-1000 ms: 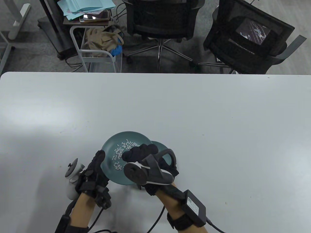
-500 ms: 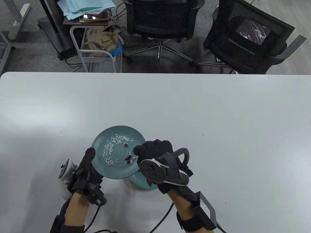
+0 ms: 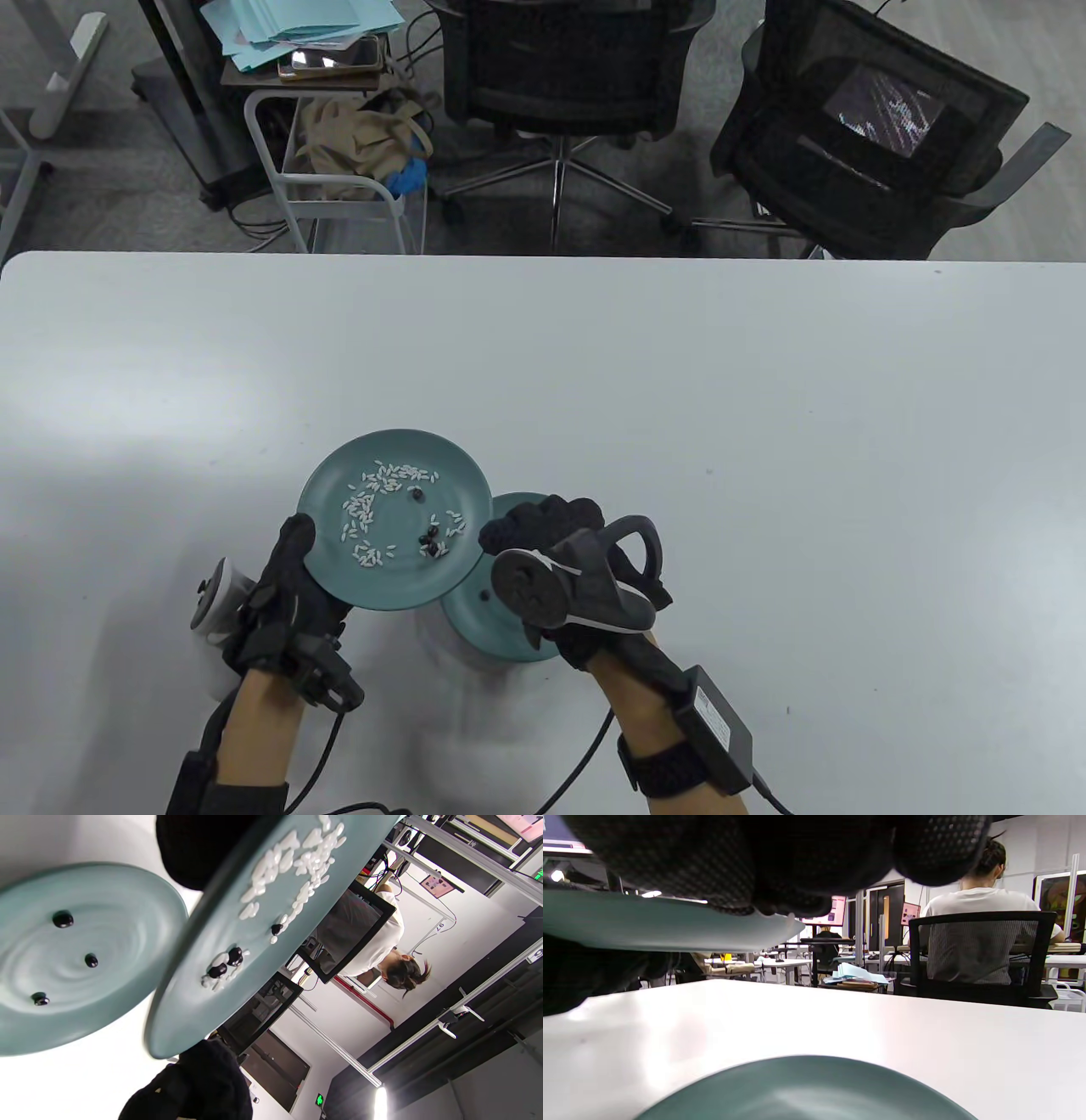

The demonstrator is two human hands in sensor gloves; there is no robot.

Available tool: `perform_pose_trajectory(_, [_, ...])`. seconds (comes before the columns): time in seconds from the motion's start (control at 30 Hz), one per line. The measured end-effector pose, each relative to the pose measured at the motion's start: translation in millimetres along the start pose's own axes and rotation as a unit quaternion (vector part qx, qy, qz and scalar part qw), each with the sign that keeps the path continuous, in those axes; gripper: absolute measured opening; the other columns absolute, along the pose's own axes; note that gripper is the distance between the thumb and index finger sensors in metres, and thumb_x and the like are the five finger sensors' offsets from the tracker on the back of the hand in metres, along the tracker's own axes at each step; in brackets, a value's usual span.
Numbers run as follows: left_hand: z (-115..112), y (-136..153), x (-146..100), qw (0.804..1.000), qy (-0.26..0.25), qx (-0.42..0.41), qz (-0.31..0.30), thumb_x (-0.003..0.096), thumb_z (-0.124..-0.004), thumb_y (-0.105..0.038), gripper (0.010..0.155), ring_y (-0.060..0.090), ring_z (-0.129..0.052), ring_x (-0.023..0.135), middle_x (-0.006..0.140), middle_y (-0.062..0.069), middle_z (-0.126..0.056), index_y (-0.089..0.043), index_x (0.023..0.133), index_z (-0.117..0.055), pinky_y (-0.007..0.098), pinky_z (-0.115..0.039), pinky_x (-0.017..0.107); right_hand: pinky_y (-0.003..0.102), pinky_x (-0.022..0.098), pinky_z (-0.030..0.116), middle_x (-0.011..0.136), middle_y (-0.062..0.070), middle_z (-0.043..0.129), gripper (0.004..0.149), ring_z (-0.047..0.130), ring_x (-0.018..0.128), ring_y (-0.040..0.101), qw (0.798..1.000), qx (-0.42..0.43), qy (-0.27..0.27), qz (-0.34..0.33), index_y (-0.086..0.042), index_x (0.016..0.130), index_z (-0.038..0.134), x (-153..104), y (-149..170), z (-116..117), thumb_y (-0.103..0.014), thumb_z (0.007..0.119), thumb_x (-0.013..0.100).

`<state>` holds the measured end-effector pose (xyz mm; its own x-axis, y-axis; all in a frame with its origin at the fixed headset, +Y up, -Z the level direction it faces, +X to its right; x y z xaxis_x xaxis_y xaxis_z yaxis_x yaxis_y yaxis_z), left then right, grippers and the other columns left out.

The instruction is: Pick coffee beans with hand pinch into plate

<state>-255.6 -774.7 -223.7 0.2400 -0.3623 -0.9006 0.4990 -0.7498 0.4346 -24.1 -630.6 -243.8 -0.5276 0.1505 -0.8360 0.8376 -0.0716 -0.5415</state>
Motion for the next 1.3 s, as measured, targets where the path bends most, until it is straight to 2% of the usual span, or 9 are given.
perform_pose_trajectory(0.67, [1, 1, 1, 1.000, 0.001, 0.000, 0.002, 0.0463, -0.051, -0.065, 0.063, 0.018, -0.085, 0.082, 0.099, -0.006, -0.065, -0.042, 0.102, -0.033, 0.030, -0.081, 0.059, 0.055, 0.050, 0.072, 0.069, 0.007, 0.093, 0.035, 0.089, 0.044, 0.022, 1.000, 0.010, 0.011, -0.009, -0.024, 0.076, 0.082, 0, 2, 0, -0.034, 0.085, 0.042])
perform_pose_trajectory(0.97, [-8, 11, 4, 0.999, 0.012, 0.023, 0.021, 0.0462, -0.051, -0.065, 0.063, 0.017, -0.086, 0.081, 0.099, -0.006, -0.066, -0.042, 0.102, -0.034, 0.029, -0.082, 0.059, 0.054, 0.048, 0.073, 0.063, 0.006, 0.095, 0.034, 0.088, 0.039, 0.021, 0.996, 0.022, 0.088, 0.008, -0.025, 0.075, 0.082, -4, 4, -21, -0.036, 0.083, 0.043])
perform_pose_trajectory(1.17, [-23, 20, 6, 0.998, 0.040, 0.035, 0.043, 0.0465, -0.051, -0.063, 0.062, 0.016, -0.089, 0.082, 0.099, -0.007, -0.068, -0.041, 0.102, -0.035, 0.029, -0.084, 0.059, 0.054, 0.048, 0.073, 0.064, 0.006, 0.095, 0.036, 0.088, 0.039, 0.022, 0.985, 0.026, 0.169, 0.024, -0.025, 0.078, 0.081, -6, -1, -50, -0.036, 0.082, 0.044])
perform_pose_trajectory(1.3, [-30, 23, 6, 0.996, 0.052, 0.043, 0.049, 0.0468, -0.051, -0.063, 0.061, 0.016, -0.090, 0.083, 0.099, -0.007, -0.069, -0.041, 0.102, -0.036, 0.029, -0.084, 0.059, 0.055, 0.048, 0.073, 0.064, 0.007, 0.096, 0.038, 0.090, 0.040, 0.023, 0.979, 0.043, 0.199, 0.023, -0.025, 0.080, 0.081, -5, -7, -68, -0.037, 0.083, 0.045])
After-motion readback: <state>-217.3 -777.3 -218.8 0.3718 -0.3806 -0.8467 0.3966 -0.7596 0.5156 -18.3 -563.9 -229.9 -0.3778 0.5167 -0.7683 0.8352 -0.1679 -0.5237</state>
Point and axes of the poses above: the tracker on the back of each hand, its own y axis roughly to the little-finger side, its own x axis roughly from the wrist to the fingertips, z = x × y, the point moved 5 cm from there along x, roughly from the wrist to the fingertips
